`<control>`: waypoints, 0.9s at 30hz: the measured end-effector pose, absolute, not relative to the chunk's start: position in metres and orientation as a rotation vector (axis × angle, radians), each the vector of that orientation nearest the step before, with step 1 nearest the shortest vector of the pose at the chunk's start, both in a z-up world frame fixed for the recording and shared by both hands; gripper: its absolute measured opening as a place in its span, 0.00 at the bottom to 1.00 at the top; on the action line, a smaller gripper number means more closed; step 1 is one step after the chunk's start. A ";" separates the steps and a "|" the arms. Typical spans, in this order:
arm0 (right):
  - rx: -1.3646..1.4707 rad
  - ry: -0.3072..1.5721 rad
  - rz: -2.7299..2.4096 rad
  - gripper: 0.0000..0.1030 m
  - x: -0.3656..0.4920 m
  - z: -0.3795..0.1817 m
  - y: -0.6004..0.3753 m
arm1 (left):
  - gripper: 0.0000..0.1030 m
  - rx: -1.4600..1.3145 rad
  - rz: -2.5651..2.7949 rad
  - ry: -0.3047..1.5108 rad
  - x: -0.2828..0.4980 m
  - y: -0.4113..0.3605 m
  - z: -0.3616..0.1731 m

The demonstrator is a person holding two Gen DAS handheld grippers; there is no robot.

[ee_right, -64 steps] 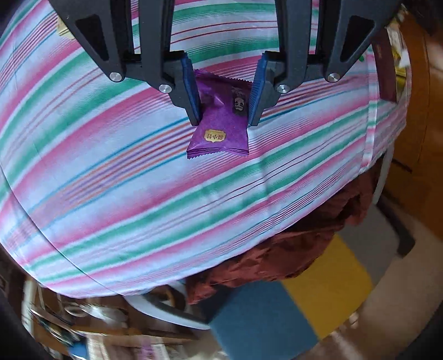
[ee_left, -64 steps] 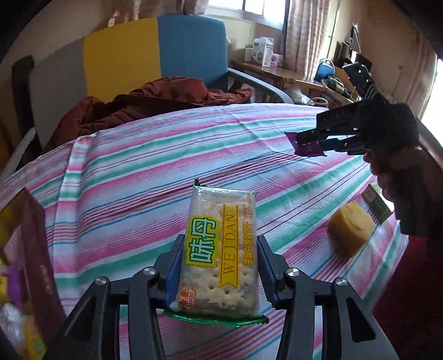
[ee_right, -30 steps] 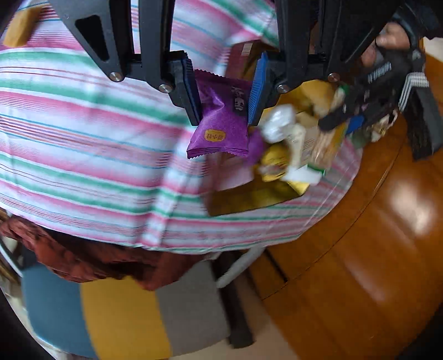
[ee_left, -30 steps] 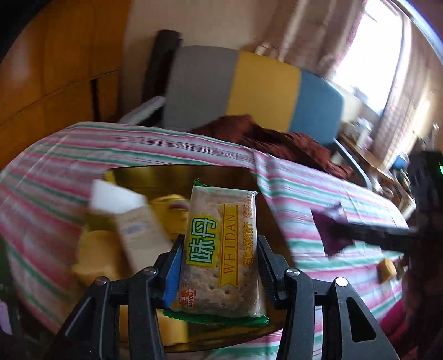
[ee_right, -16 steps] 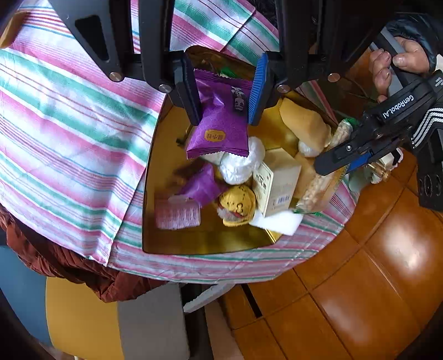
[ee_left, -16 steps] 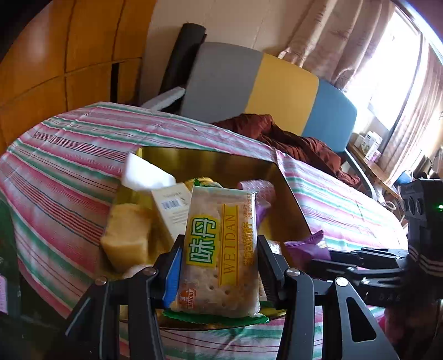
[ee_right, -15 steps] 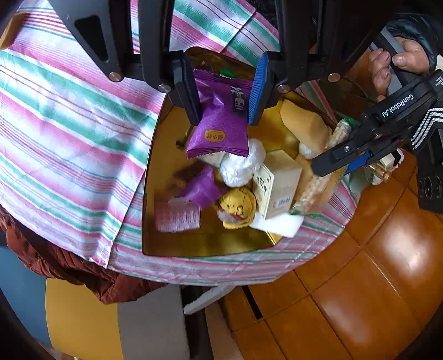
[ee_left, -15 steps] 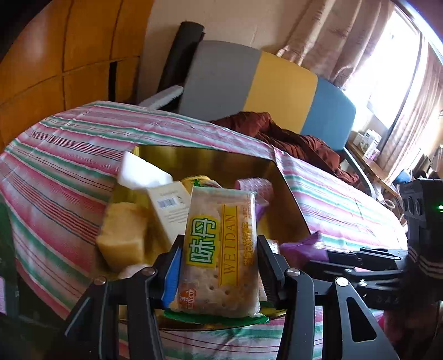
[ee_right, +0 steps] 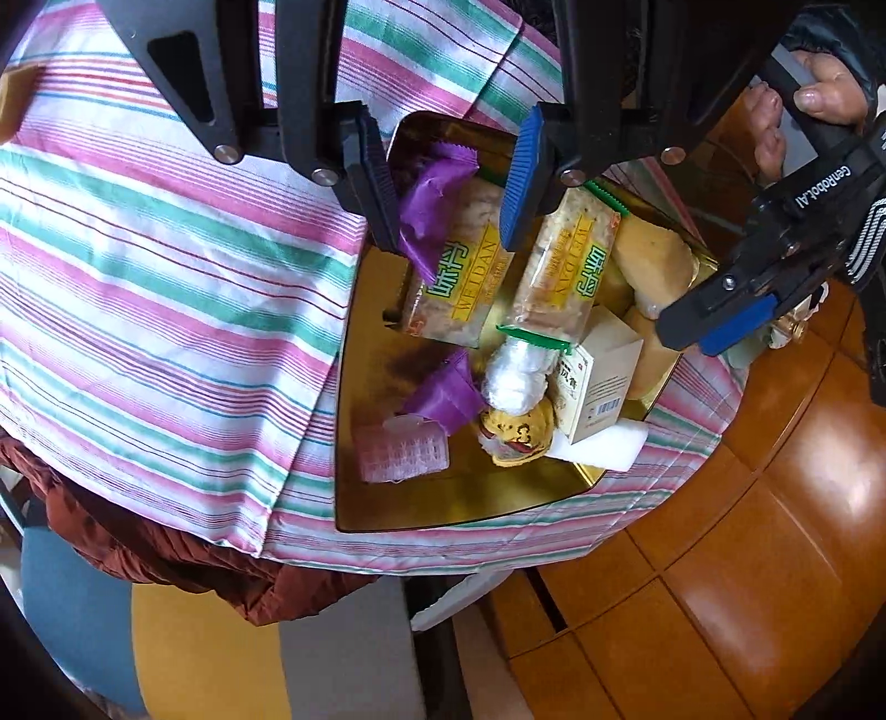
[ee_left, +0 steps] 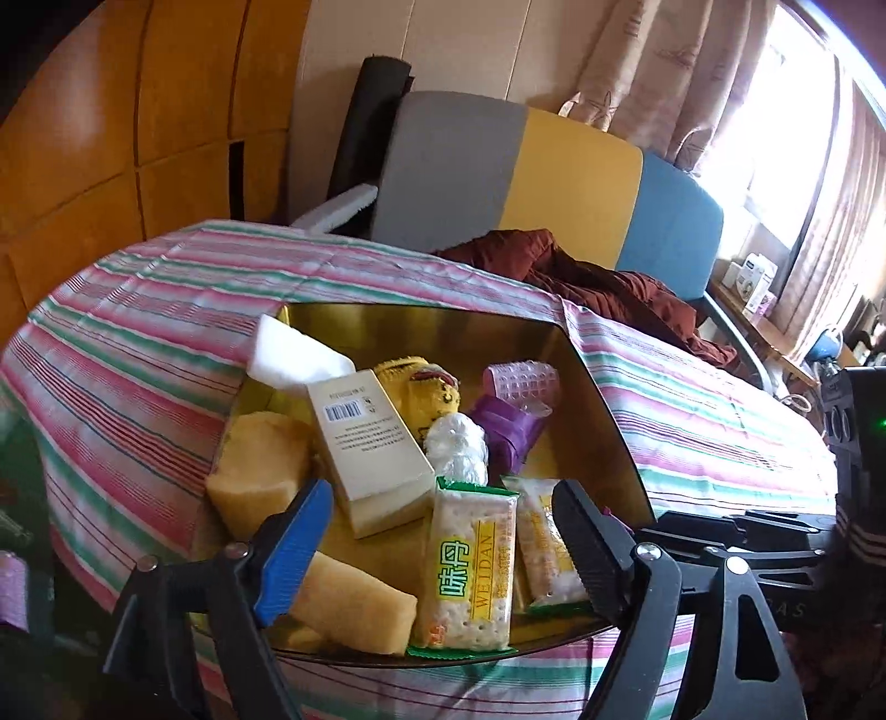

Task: Organize objects
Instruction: 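Move both tools back toward the yellow sponge and green box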

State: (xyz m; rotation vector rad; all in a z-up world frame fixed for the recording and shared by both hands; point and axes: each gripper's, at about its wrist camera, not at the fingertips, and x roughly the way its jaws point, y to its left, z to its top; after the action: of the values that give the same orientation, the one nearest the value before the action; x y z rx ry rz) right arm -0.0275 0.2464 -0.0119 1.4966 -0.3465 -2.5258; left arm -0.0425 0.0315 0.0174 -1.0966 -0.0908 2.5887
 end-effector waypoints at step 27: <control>1.438 -0.371 -2.735 0.47 0.008 0.008 0.281 | 0.82 -0.991 2.558 0.086 -0.010 0.076 0.042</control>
State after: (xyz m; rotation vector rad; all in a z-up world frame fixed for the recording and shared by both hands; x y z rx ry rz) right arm 0.0079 0.2814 0.0084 1.4384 -0.3712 -2.7349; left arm -0.0102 0.0756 0.0420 -0.9915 0.0863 2.5581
